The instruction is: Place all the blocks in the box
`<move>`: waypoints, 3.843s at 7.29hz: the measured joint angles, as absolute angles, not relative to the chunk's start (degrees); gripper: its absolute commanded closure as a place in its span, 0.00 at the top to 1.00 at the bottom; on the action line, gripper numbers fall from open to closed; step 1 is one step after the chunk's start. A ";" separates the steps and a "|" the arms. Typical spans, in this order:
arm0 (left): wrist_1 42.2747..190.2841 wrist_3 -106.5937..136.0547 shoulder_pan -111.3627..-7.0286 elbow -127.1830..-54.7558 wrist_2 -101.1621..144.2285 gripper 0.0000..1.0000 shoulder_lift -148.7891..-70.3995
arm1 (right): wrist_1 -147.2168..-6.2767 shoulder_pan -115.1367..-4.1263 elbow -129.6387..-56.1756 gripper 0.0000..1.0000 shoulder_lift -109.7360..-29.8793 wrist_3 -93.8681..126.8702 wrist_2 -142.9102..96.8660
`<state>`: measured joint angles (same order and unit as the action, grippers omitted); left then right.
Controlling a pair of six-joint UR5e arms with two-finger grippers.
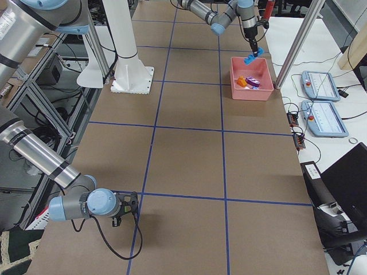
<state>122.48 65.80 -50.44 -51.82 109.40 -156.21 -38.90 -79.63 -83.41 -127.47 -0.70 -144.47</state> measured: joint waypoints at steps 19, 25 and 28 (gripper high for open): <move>122.74 66.49 -51.75 -51.62 112.26 1.00 -155.98 | -125.55 -100.57 -101.90 0.00 -70.44 -26.95 -124.27; 117.36 54.45 -70.34 -68.64 133.06 1.00 -136.07 | -109.29 -72.10 -88.55 0.00 -42.91 21.96 -128.21; 117.33 49.75 -74.07 -76.45 134.12 1.00 -125.05 | -80.30 -60.84 -65.06 0.00 -31.24 42.73 -122.53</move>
<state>117.33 49.75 -74.07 -76.45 134.12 -125.05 -80.30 -60.84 -65.06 -31.24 42.73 -122.53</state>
